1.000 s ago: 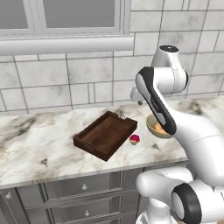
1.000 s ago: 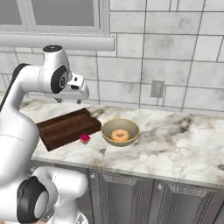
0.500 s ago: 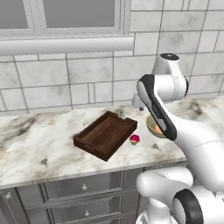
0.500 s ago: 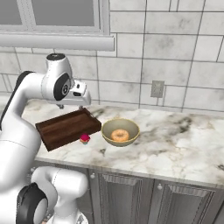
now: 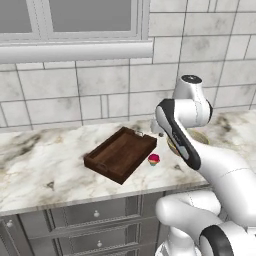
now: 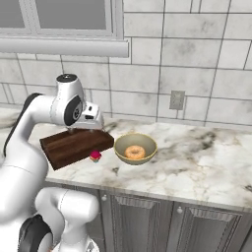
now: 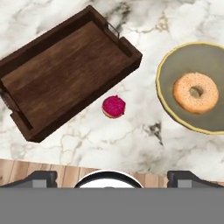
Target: Place the bowl with donut and the cupcake onto the tray.
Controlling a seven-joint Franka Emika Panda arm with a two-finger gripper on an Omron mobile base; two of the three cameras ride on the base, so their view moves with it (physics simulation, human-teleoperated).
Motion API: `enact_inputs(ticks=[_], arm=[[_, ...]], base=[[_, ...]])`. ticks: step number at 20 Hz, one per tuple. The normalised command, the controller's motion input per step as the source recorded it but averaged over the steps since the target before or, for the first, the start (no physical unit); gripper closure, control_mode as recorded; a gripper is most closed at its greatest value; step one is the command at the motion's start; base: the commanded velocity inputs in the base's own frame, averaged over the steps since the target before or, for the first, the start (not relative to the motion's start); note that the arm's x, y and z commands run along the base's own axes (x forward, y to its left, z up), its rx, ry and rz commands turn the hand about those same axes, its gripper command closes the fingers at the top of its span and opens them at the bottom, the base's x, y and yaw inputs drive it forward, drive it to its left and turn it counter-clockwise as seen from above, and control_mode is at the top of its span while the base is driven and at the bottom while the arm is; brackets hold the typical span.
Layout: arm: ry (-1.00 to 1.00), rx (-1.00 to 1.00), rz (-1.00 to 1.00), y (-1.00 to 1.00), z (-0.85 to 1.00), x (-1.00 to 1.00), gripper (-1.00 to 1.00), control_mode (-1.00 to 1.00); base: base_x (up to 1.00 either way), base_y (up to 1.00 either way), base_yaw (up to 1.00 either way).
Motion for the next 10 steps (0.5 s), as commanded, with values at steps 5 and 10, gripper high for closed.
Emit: enact_inputs(ticks=[5,10], arm=[[0.00,0.00,0.10,0.00,-0.50,0.00,-1.00,-1.00],[0.00,0.00,0.06,0.00,-0.44,0.00,-1.00,-1.00]], base=[[0.00,0.00,0.00],[0.00,0.00,0.00]])
